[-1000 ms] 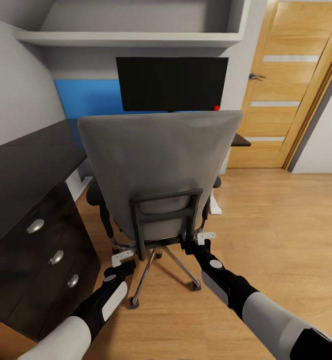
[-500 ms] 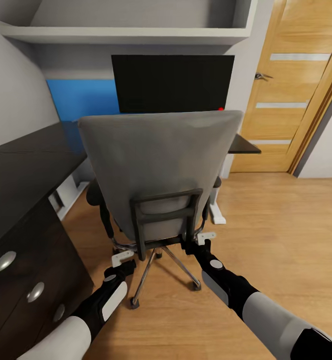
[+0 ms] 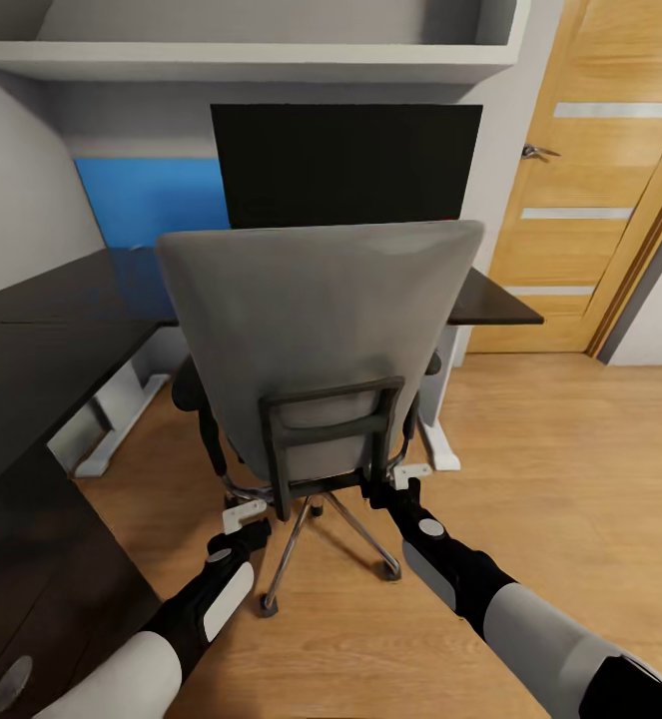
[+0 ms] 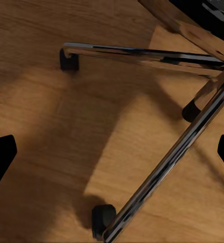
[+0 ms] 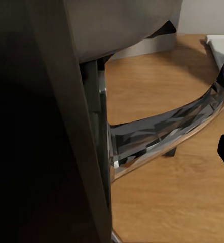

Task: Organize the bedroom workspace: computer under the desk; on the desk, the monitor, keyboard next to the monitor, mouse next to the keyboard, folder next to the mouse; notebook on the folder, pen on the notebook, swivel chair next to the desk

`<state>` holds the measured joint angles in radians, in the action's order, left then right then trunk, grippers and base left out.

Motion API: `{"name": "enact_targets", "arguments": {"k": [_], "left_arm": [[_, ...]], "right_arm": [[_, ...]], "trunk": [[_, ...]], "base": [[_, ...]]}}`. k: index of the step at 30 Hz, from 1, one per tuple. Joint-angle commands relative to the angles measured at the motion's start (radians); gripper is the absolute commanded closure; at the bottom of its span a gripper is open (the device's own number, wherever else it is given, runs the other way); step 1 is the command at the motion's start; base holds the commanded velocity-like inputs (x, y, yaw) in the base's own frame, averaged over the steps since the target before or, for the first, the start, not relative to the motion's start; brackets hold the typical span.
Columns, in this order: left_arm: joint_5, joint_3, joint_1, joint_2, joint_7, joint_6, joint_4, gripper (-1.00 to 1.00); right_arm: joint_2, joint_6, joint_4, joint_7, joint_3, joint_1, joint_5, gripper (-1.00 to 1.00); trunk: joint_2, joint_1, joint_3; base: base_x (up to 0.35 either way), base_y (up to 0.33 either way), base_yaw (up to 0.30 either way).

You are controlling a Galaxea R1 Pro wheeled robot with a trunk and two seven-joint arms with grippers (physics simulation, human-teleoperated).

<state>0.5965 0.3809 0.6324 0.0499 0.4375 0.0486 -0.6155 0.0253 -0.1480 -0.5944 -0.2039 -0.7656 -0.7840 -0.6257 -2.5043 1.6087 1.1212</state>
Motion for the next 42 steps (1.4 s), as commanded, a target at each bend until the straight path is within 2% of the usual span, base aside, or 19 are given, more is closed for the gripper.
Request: {"name": "enact_targets", "arguments": {"k": [1,5,12,29,42], "left_arm": [[-0.004,0.004,0.001,-0.001,0.007,0.004,-0.004,-1.00],[-0.004,0.004,0.001,-0.001,0.007,0.004,-0.003,-1.00],[-0.004,0.004,0.001,-0.001,0.006,0.004,-0.003,-1.00],[-0.006,0.004,0.001,-0.001,0.008,0.004,-0.004,-1.00],[-0.005,0.004,0.001,-0.001,0.006,0.004,-0.004,-1.00]], "right_arm": [[0.002,-0.005,-0.001,-0.008,-0.008,-0.001,-0.011,-1.00],[0.002,-0.005,-0.001,-0.008,-0.008,-0.001,-0.011,-1.00],[0.002,-0.005,-0.001,-0.008,-0.008,-0.001,-0.011,-1.00],[0.002,-0.005,-0.001,-0.009,-0.008,-0.001,-0.010,-1.00],[0.002,-0.005,-0.001,-0.008,-0.008,-0.001,-0.009,-1.00]], "trunk": [[0.000,0.000,0.001],[0.000,0.000,0.001],[0.000,0.000,0.001],[0.000,0.000,0.001],[0.003,-0.006,-0.050]], "base": [[0.321,0.000,0.000],[0.321,0.000,0.000],[0.032,-0.006,0.000],[-0.296,-0.090,0.000],[-0.329,-0.088,0.000]]}}
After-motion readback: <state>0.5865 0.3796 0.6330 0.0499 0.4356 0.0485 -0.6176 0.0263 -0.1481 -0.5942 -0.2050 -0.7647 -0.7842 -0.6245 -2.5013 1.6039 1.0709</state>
